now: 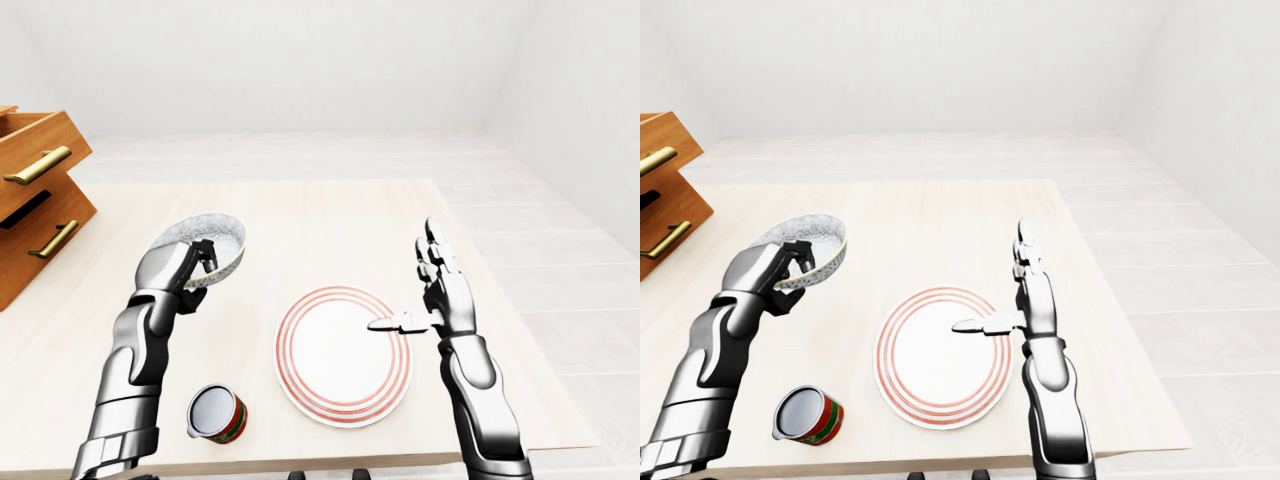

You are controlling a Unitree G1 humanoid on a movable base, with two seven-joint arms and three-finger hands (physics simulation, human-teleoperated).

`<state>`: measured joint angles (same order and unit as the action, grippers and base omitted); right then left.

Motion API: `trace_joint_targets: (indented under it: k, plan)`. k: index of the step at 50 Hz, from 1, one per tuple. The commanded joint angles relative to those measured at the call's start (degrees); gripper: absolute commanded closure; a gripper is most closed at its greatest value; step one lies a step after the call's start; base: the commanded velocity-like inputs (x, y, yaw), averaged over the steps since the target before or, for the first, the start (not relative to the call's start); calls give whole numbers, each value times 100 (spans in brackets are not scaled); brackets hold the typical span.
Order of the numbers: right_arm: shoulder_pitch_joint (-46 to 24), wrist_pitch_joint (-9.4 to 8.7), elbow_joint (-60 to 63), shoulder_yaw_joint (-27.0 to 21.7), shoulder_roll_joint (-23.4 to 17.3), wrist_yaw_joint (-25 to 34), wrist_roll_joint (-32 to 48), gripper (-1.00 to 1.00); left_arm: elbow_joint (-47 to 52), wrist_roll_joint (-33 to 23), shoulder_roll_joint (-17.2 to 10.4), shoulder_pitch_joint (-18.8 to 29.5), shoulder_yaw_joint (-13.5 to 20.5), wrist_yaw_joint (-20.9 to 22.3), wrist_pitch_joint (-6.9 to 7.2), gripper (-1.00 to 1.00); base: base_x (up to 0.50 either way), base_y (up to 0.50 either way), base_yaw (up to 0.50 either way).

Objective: Put the bowl on the plate.

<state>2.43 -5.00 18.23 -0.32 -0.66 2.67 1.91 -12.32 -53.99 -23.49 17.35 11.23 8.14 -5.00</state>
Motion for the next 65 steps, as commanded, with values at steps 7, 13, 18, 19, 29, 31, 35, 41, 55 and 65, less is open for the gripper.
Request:
trace_joint_targets:
  k: [7,13,18,19,29,31,35,41,55,65]
  plan:
    - [221,0,141,-47,3,0,11,-100,899,36,331,-29,-61,390,0,100,0,0,0]
    - [245,0,194,-58,-2,1,16,-100,1328,34,491,-141,-119,633,0,100,0,0,0]
    - [277,0,247,-81,-8,13,10,-100,1580,14,564,-154,-141,795,0,100,0,0,0]
    - [278,0,257,-96,-12,12,9,-100,1633,12,581,-152,-152,827,0,100,0,0,0]
    - [337,0,304,-121,-3,18,10,-100,2003,-15,805,-288,-274,1030,0,100,0,0,0]
    - [362,0,326,-122,-2,21,12,-100,2097,-24,842,-347,-291,1072,0,100,0,0,0]
    - [384,0,338,-141,-5,31,0,-100,2270,-27,940,-417,-350,1158,0,100,0,0,0]
    - [370,0,360,-159,-10,47,-4,-100,2452,-109,1076,-458,-489,1276,0,100,0,0,0]
    - [468,0,408,-197,4,48,-14,-100,3142,-175,1408,-629,-753,1709,0,100,0,0,0]
    - [526,0,424,-192,16,32,-1,-100,3559,-211,1527,-726,-871,1967,0,100,0,0,0]
